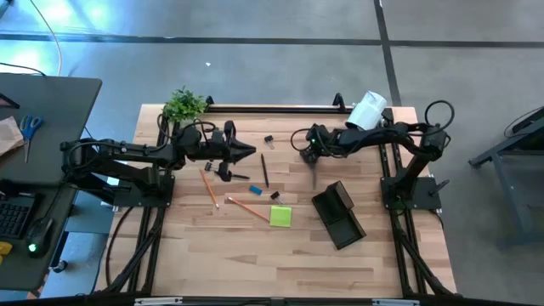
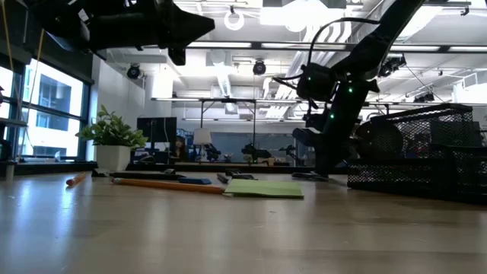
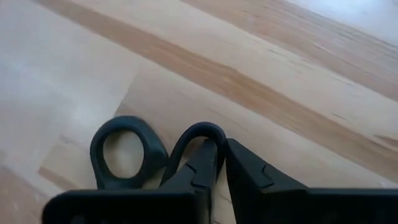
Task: Pick and place office supplies into organizer
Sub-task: Put the black scissors into the black desk organizer
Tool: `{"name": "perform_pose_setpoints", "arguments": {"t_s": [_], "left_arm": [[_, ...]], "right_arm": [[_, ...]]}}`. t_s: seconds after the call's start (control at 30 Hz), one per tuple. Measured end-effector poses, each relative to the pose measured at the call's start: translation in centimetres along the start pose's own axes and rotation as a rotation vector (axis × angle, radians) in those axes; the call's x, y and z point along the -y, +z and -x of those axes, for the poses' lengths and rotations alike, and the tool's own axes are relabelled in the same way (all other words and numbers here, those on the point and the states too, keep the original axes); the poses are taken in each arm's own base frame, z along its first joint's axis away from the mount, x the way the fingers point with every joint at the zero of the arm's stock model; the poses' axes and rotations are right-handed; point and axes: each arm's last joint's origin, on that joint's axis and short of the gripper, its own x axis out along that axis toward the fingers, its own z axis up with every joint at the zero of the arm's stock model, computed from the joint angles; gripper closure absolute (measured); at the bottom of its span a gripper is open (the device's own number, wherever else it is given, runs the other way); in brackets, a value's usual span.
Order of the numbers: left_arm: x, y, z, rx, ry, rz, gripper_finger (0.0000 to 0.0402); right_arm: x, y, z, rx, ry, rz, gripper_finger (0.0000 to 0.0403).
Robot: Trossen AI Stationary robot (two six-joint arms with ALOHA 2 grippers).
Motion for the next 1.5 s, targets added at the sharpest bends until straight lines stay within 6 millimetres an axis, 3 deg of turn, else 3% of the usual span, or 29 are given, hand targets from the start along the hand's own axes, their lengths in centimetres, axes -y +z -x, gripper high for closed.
{"name": "perform_pose_setpoints", "arguments": {"t_s": [0.23, 0.4, 0.63, 0.83, 1.1, 1.3, 1.5], "left_arm": [[0.1, 0.0, 0.0, -0.006, -0.016, 0.006, 0.0383], [0.1, -0.1, 0.0, -0.021, -0.037, 0.014, 0.0383], [0.1, -0.1, 0.0, -0.022, -0.037, 0.014, 0.0383], [0.2, -0.1, 0.1, -0.023, -0.053, 0.039, 0.0383], [0.2, 0.0, 0.1, -0.017, -0.066, 0.063, 0.0383], [0.2, 0.0, 0.1, -0.015, -0.068, 0.082, 0.0383], [0.2, -0.1, 0.1, -0.020, -0.074, 0.086, 0.0383]], "right_arm": [[-0.9, -0.4, 0.7, 0.064, -0.042, 0.082, 0.0397], [-1.6, 0.1, 3.2, 0.206, -0.077, 0.102, 0.0399], [-2.7, 0.0, 10.5, 0.465, -0.062, 0.151, 0.0400], [-2.8, -2.8, 17.1, 0.621, -0.036, 0.223, 0.0401], [-4.0, -6.2, 22.6, 0.821, -0.046, 0.353, 0.0402], [-5.1, -8.6, 24.3, 0.899, -0.083, 0.448, 0.0402], [-5.3, -11.9, 23.6, 0.917, -0.135, 0.558, 0.0403]]}}
